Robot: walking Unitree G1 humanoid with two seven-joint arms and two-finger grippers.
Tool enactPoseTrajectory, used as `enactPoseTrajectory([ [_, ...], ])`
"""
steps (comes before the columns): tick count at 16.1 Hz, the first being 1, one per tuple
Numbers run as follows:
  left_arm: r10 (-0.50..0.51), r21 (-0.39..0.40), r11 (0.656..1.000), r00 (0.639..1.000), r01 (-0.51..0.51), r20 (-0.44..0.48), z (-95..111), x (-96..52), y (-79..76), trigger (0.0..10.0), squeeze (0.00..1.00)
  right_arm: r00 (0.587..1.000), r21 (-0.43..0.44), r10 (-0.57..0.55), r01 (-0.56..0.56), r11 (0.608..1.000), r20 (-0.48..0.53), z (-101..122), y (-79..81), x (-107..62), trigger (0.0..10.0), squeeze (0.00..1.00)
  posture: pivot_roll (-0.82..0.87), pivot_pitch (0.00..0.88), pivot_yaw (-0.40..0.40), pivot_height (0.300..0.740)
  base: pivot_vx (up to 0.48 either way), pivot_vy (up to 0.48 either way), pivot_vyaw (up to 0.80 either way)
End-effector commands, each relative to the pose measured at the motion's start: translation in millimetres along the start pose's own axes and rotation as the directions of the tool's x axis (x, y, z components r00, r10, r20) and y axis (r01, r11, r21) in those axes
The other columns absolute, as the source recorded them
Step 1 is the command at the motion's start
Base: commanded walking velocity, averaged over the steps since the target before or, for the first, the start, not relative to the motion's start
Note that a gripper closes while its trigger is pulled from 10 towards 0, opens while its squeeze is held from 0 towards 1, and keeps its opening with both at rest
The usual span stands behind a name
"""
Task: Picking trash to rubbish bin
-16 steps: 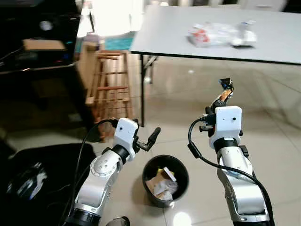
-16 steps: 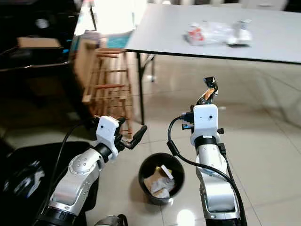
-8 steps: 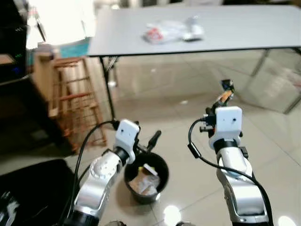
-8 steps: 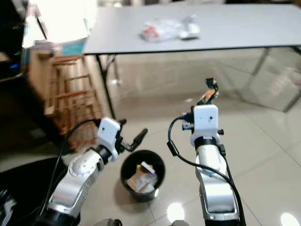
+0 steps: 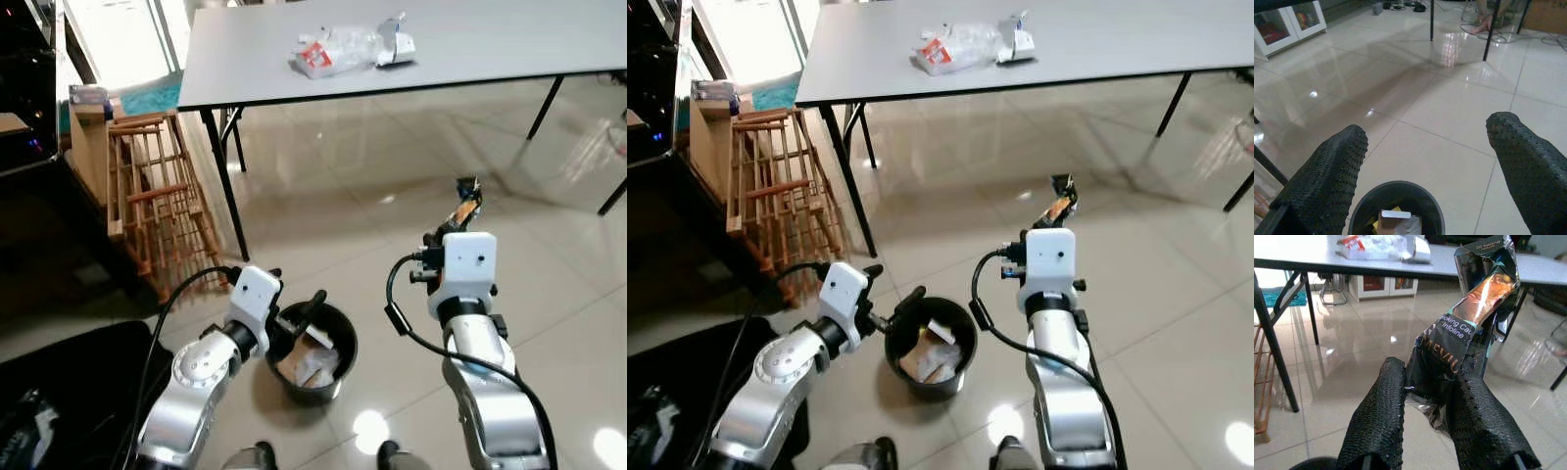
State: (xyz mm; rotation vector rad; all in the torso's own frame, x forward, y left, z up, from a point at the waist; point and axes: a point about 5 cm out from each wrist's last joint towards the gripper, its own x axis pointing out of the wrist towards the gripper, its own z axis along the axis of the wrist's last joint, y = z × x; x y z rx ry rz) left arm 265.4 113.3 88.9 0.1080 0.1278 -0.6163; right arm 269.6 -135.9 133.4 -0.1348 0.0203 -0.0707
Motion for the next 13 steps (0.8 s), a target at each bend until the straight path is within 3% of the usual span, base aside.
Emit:
enactPoseTrajectory([
  [1, -0.021, 0.021, 1.000, 1.000, 0.021, -0.001, 2.4, -1.5, -2.0, 10.0, 0.00, 1.000, 0.000, -0.010, 0.010, 1.000, 0.001, -0.5, -0.4, -1.6, 10.0, 0.00, 0.02, 0.179, 0.079, 0.740, 0.480, 0.000, 0.00],
  [4, -0.030, 0.020, 0.999, 1.000, 0.030, -0.006, 2.1, -4.5, -2.5, 10.0, 0.00, 1.000, 0.005, -0.014, 0.014, 1.000, -0.007, -2.7, 0.8, -3.6, 10.0, 0.00, 0.03, 0.197, 0.089, 0.740, 0.374, 0.000, 0.00],
  [8, -0.031, 0.023, 0.999, 0.998, 0.032, -0.047, -7.0, -15.3, -4.9, 10.0, 0.00, 0.999, 0.013, -0.021, 0.021, 1.000, -0.033, -8.8, 3.6, -7.1, 10.0, 0.00, 0.03, 0.229, 0.094, 0.740, 0.000, 0.000, 0.00],
  [13, -0.016, 0.012, 1.000, 0.999, 0.017, -0.040, -5.6, -15.2, -5.2, 10.0, 0.00, 0.999, 0.013, -0.020, 0.020, 1.000, -0.036, -8.9, 4.8, -6.9, 10.0, 0.00, 0.03, 0.233, 0.084, 0.740, 0.000, 0.000, 0.00],
])
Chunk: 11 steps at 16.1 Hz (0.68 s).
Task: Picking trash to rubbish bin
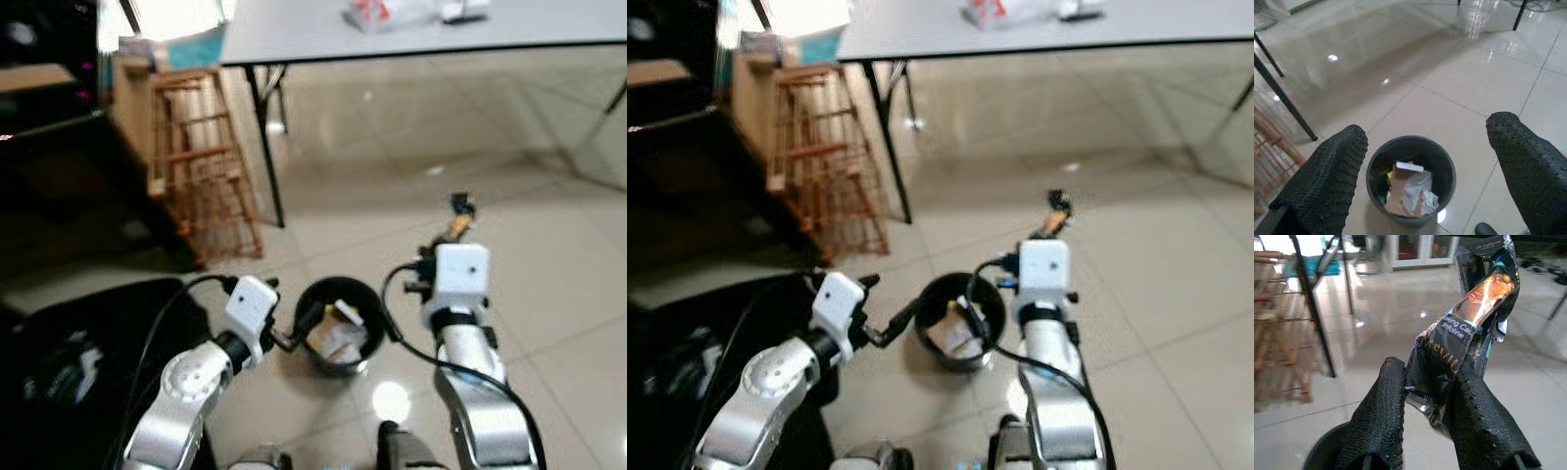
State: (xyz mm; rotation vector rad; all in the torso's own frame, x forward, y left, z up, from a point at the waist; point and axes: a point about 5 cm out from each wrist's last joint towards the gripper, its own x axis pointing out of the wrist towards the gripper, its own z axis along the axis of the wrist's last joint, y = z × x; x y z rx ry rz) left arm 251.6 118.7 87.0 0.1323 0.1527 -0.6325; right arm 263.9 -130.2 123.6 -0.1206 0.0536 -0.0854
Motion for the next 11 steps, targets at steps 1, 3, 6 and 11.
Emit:
enactPoseTrajectory([
  [1, 0.000, -0.009, 1.000, 1.000, 0.000, -0.009, -1.3, -0.9, -2.1, 10.0, 0.00, 1.000, -0.001, -0.007, 0.007, 1.000, -0.001, 0.6, -1.6, -0.9, 10.0, 0.00, 0.03, 0.234, 0.081, 0.740, 0.000, 0.000, 0.00],
  [3, -0.002, -0.013, 1.000, 1.000, 0.002, -0.011, -2.0, -0.8, -3.6, 10.0, 0.00, 1.000, -0.001, -0.006, 0.006, 1.000, -0.001, 0.1, -1.7, -1.0, 10.0, 0.00, 0.03, 0.236, 0.081, 0.740, 0.000, 0.000, 0.00],
  [6, -0.015, -0.016, 1.000, 1.000, 0.015, -0.024, -5.9, -3.0, -6.4, 10.0, 0.00, 1.000, 0.001, -0.008, 0.008, 1.000, -0.013, -2.7, -0.8, -2.2, 10.0, 0.00, 0.03, 0.255, 0.079, 0.740, 0.000, 0.000, 0.00],
  [11, -0.026, -0.023, 0.999, 0.996, 0.025, -0.080, -20.6, -9.3, -9.9, 10.0, 0.00, 0.999, 0.010, -0.015, 0.016, 1.000, -0.047, -10.4, -0.3, -5.9, 10.0, 0.00, 0.03, 0.306, 0.077, 0.740, 0.000, 0.000, 0.00],
])
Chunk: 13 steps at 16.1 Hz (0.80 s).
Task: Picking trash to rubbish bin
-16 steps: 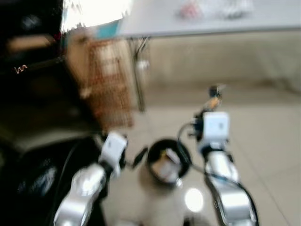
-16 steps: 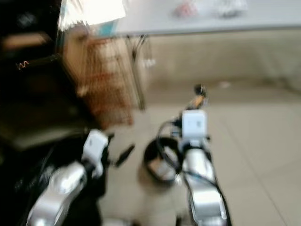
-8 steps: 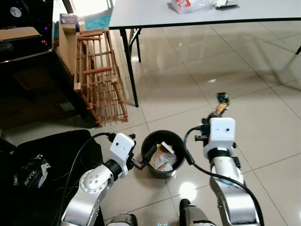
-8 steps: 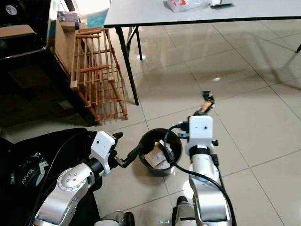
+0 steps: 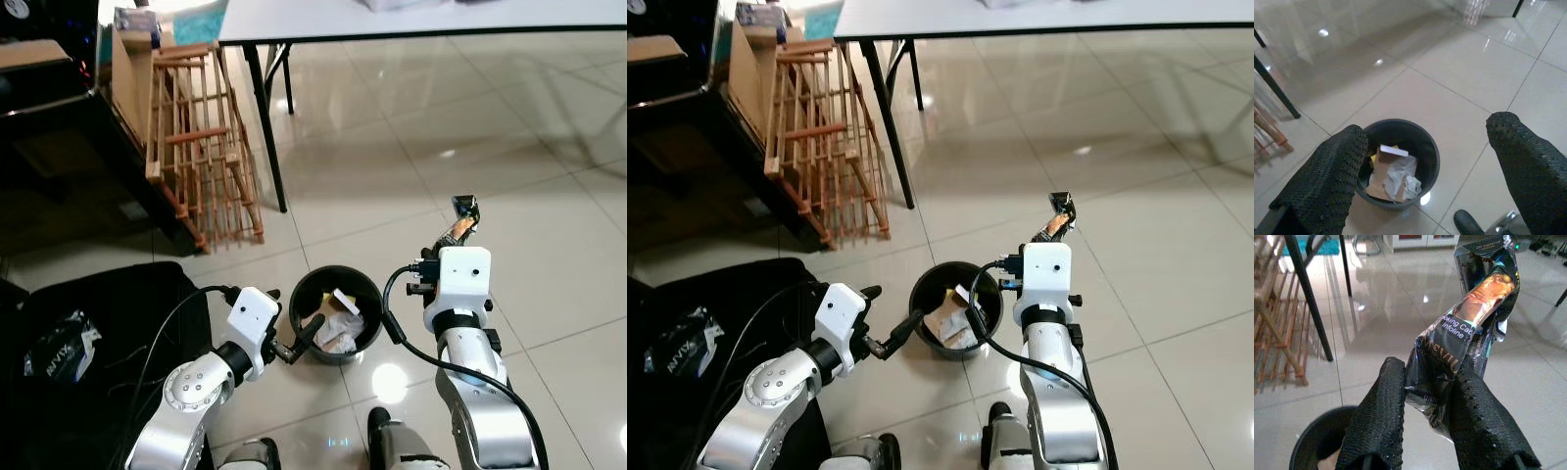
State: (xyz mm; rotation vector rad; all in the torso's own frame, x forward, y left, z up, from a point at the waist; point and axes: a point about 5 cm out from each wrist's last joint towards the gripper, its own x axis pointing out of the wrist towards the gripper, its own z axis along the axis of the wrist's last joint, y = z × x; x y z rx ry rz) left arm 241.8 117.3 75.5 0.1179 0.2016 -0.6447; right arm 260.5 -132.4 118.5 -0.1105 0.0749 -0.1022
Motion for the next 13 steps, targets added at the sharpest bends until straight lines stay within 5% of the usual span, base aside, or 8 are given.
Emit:
enactPoseTrajectory([
  [1, -0.011, 0.002, 1.000, 0.999, 0.011, -0.044, -9.8, -5.0, -3.9, 10.0, 0.00, 0.999, 0.001, -0.001, 0.001, 1.000, -0.034, -6.9, 1.1, -4.9, 10.0, 0.00, 0.03, 0.319, 0.074, 0.740, 0.000, 0.000, 0.00],
  [7, 0.001, 0.005, 1.000, 0.997, 0.000, -0.072, -18.5, -10.2, -5.6, 10.0, 0.00, 0.998, -0.008, 0.006, -0.007, 1.000, -0.067, -15.0, 1.4, -6.7, 10.0, 0.00, 0.03, 0.346, 0.056, 0.740, 0.000, 0.000, 0.00],
  [8, 0.018, 0.058, 0.998, 0.995, -0.012, -0.099, -25.0, -10.9, -1.9, 10.0, 0.00, 0.996, 0.007, 0.003, -0.002, 1.000, -0.089, -18.5, 1.3, -3.9, 10.0, 0.00, 0.03, 0.344, 0.051, 0.740, 0.000, 0.000, 0.00],
  [13, 0.056, 0.022, 0.998, 0.991, -0.054, -0.118, -33.1, -15.2, 1.7, 10.0, 0.00, 0.992, 0.029, 0.020, -0.017, 0.999, -0.126, -25.9, 3.9, -2.4, 10.0, 0.00, 0.04, 0.334, 0.039, 0.740, 0.000, 0.000, 0.00],
])
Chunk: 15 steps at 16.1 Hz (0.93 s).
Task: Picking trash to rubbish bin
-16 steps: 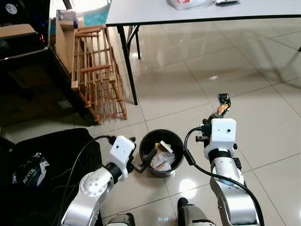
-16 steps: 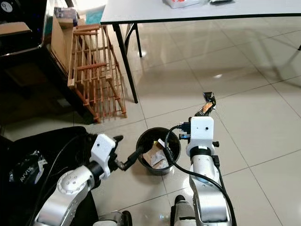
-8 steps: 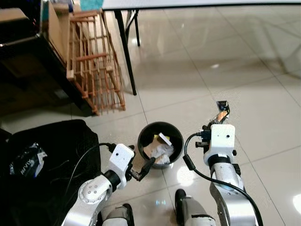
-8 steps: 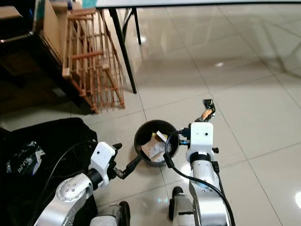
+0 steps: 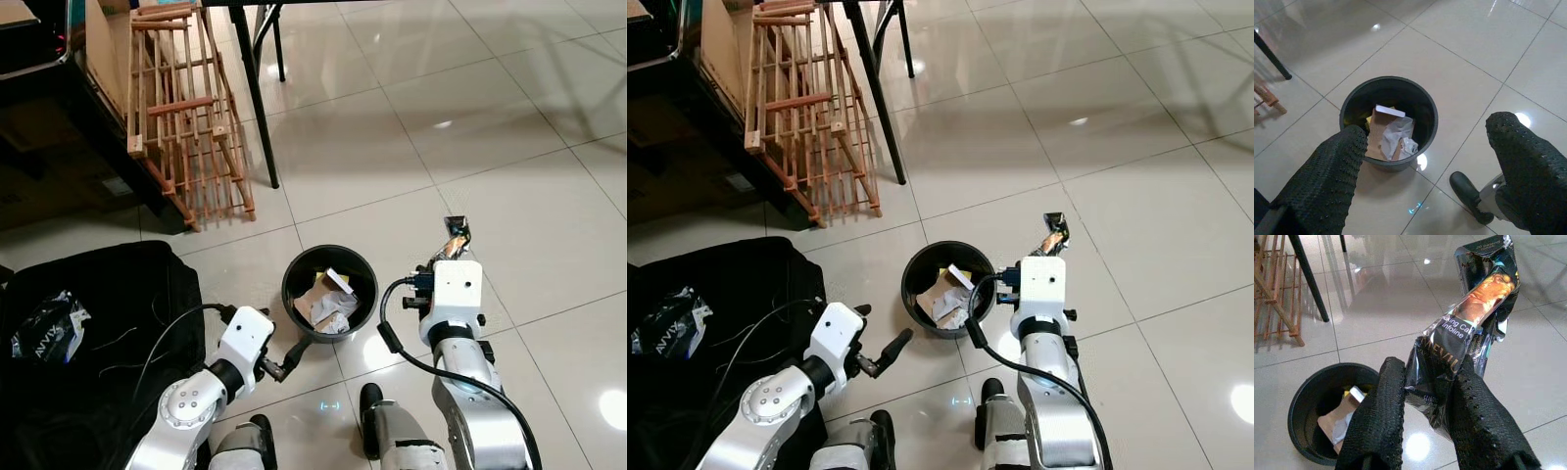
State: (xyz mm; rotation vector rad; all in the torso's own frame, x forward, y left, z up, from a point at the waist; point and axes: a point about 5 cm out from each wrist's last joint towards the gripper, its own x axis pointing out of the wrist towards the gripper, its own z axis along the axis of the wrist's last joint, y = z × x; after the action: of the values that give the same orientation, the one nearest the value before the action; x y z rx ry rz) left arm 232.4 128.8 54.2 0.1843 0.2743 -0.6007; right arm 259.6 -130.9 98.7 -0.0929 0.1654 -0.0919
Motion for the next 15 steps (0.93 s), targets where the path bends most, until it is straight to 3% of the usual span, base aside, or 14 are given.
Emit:
enactPoseTrajectory([
  [1, 0.018, -0.018, 1.000, 0.999, -0.018, -0.027, -9.6, -4.8, 0.1, 10.0, 0.00, 0.999, 0.022, 0.003, -0.002, 1.000, -0.042, -8.0, -0.3, -1.1, 10.0, 0.00, 0.04, 0.331, 0.038, 0.740, 0.000, 0.000, 0.00],
  [6, 0.007, -0.035, 0.999, 1.000, -0.007, 0.012, -4.6, 0.3, -0.5, 10.0, 0.00, 0.999, 0.019, 0.002, -0.001, 1.000, -0.038, -8.0, -1.1, 1.9, 10.0, 0.00, 0.04, 0.319, 0.037, 0.740, 0.000, 0.000, 0.00],
  [15, -0.016, -0.029, 0.999, 1.000, 0.017, 0.013, -6.4, -1.0, -3.5, 10.0, 0.00, 0.999, 0.002, 0.018, -0.018, 1.000, -0.039, -9.8, 2.3, 1.9, 10.0, 0.00, 0.04, 0.318, 0.037, 0.740, 0.440, 0.000, 0.00],
])
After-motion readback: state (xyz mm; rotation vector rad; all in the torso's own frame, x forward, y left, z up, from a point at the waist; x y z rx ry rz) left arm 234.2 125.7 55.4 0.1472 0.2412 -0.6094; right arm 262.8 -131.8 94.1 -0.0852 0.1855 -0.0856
